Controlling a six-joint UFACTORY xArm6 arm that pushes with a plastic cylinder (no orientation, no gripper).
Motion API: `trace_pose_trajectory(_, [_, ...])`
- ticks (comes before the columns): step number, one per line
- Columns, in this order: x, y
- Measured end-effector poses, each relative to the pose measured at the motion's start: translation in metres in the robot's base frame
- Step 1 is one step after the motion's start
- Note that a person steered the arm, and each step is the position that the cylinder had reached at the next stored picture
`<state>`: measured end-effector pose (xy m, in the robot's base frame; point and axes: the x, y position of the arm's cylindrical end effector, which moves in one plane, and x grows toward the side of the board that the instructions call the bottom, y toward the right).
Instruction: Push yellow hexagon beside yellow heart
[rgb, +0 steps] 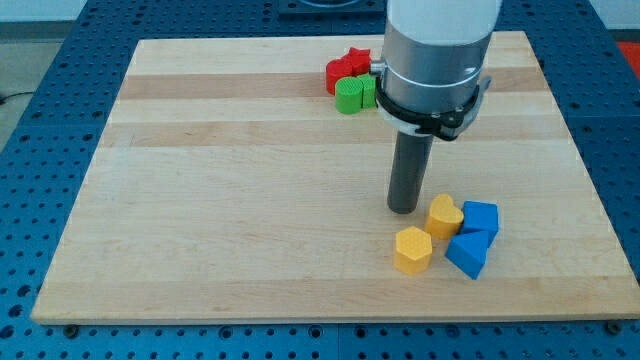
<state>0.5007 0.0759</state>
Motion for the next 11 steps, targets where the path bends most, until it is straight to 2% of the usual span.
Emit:
trace_pose_trajectory(1, [0.0,0.004])
trace_pose_trajectory(3, [-0.011,-0.034])
trace_pose_trajectory(4, [-0.003,-0.103])
trace_pose_trajectory(5, [0.03,-0.159])
trace_pose_trajectory(6, [0.05,-0.153])
trace_pose_trajectory(8, [0.118,-0.128])
trace_pose_trajectory(10, [0.111,-0.001])
trace_pose_trajectory(11, [0.079,-0.001])
